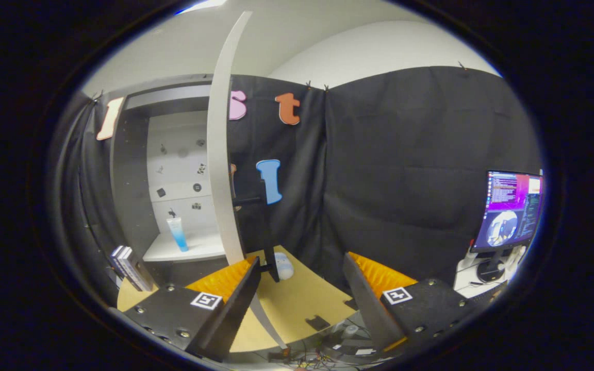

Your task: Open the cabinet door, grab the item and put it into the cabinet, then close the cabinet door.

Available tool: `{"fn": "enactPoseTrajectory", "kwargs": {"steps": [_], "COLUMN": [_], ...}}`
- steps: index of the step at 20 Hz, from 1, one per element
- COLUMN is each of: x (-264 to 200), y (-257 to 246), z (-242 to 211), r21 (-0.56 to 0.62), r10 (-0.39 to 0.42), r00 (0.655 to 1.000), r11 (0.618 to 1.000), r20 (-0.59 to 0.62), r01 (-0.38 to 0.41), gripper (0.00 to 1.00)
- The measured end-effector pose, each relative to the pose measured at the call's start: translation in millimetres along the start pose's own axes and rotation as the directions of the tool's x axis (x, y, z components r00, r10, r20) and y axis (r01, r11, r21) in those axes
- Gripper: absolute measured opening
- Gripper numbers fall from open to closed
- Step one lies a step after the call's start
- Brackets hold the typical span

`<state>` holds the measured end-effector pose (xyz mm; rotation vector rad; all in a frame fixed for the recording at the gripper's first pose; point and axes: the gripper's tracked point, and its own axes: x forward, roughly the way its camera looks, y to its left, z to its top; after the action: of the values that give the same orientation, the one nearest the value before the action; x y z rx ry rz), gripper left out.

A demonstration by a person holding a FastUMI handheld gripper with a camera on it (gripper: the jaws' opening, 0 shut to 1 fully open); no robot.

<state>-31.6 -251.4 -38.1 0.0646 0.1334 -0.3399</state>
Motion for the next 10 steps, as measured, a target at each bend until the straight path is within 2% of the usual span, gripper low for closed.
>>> {"fn": "enactPoseTrajectory", "kwargs": {"steps": [4,7,10], "x": [-11.0,-13.6,-13.2], "y": [44.6,83.1,115.0], "z": [-5.4,-10.6,-14.5], "r21": [-0.001,0.016,0.027], "r10": [0.144,0.266,0.344], "r00": [0.99,0.964,0.939], "r11": [0.99,0.964,0.938], "r20": [0.001,0.005,-0.001], "r01": [-0.144,-0.266,-0.344], "gripper": [0.98,0.98,0.98]}}
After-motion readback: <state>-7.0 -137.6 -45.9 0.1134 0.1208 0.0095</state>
